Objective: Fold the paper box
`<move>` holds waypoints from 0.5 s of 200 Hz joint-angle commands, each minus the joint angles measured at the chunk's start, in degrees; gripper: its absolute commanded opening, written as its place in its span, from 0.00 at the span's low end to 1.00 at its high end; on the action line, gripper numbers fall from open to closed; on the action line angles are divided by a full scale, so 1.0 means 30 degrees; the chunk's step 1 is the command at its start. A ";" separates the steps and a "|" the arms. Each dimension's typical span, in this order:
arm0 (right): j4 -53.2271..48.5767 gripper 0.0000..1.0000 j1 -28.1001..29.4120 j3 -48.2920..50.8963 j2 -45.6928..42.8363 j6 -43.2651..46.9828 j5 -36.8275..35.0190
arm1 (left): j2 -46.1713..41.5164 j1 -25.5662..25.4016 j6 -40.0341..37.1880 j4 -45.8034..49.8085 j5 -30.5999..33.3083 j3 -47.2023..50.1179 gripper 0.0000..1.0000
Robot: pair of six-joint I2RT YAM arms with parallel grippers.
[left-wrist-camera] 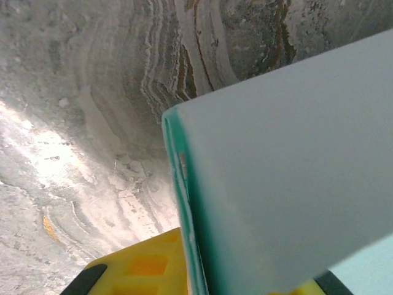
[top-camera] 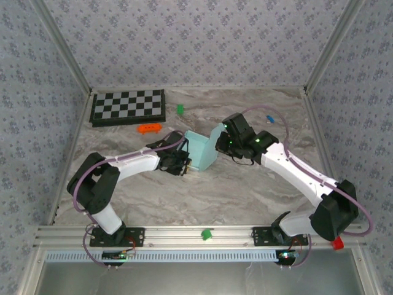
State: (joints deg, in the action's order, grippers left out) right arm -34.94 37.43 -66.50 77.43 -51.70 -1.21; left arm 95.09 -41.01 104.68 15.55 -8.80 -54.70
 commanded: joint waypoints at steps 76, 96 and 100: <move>-0.0923 0.21 0.0108 -0.0179 0.0379 -0.0293 -0.1123 | 0.0705 -0.0103 0.1054 -0.0046 -0.0687 -0.0965 0.18; -0.1008 0.27 0.0076 -0.0406 0.0576 -0.0086 -0.0972 | 0.0750 -0.0124 0.1042 -0.0057 -0.0730 -0.0958 0.18; -0.1037 0.28 0.0087 -0.0442 0.0629 -0.0055 -0.0973 | 0.0714 -0.0122 0.1078 -0.0071 -0.0752 -0.0957 0.18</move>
State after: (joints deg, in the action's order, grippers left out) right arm -35.77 37.50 -66.54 78.13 -52.05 -3.27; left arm 96.64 -41.01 104.66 14.85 -9.87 -55.79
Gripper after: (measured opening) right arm 0.255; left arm 0.180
